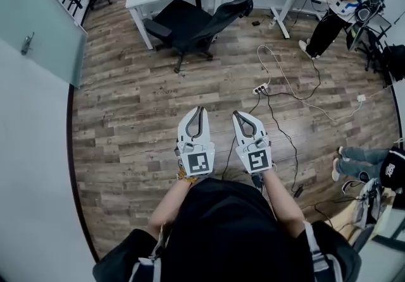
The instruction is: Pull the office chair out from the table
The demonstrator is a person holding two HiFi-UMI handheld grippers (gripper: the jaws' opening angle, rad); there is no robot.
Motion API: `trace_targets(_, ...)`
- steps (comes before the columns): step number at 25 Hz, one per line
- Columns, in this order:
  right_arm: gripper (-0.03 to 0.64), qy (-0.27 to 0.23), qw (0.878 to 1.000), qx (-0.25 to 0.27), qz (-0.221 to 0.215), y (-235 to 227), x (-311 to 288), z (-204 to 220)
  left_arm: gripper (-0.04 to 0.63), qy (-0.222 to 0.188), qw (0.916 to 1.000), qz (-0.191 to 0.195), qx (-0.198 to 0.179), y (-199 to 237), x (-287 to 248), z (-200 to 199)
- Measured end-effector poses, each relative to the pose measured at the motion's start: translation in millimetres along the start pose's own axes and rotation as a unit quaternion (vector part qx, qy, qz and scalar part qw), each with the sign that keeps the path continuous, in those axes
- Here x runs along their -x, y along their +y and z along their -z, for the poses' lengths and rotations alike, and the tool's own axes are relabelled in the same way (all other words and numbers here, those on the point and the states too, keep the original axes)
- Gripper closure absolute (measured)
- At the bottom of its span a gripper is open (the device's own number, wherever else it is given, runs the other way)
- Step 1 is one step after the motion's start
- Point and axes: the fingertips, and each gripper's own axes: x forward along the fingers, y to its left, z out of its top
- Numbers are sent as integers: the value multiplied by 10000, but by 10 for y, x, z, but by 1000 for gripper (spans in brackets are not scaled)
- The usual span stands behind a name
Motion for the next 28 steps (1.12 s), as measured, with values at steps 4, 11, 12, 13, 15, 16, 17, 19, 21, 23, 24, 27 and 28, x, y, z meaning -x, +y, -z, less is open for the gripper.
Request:
trace_targets(4, 610, -15, 9999, -37, 97, -152, -313, 21, 555, -5, 9999, 73, -110, 135, -349, 122)
trace_targets(11, 609, -25, 9999, -46, 110, -601, -724, 229, 555, 90, 9995, 118, -286, 167, -993, 220)
trace_targets(12, 609, -18, 9999, -77, 100, -682, -797, 284, 555, 114, 9995, 99, -286, 164, -1102, 241)
trace_targets(13, 609, -1, 9999, -102, 83, -770, -878, 341, 555, 125, 9994, 83, -301, 162, -1224, 256)
trace_targets(15, 610, 1, 9999, -133, 29, -963, -1063, 441, 555, 143, 9993, 31, -332, 161, -1491, 283)
trace_targets(16, 609, -14, 9999, -136, -13, -1067, -1163, 484, 555, 165, 9992, -8, -355, 162, -1628, 303)
trace_targets(17, 610, -35, 9999, -137, -61, -1176, -1263, 523, 555, 186, 9990, -41, -409, 160, -1769, 325)
trace_targets(19, 610, -64, 9997, -164, -149, -1415, -1462, 588, 555, 226, 9984, -105, -510, 150, -2057, 353)
trace_targets(21, 609, -72, 9995, -179, -234, -1671, -1662, 631, 555, 299, 9982, -201, -476, 144, -2345, 340)
trace_targets(23, 610, -89, 9993, -172, -323, -1925, -1853, 660, 554, 356, 9978, -282, -476, 132, -2619, 321)
trace_targets(24, 609, -100, 9991, -178, -364, -2049, -1944, 677, 555, 388, 9975, -321, -499, 124, -2750, 324)
trace_targets(27, 610, -148, 9985, -221, -486, -2399, -2205, 749, 554, 499, 9964, -428, -538, 79, -3115, 372)
trace_targets(28, 611, -157, 9982, -216, -533, -2507, -2280, 783, 554, 540, 9961, -461, -529, 54, -3221, 387)
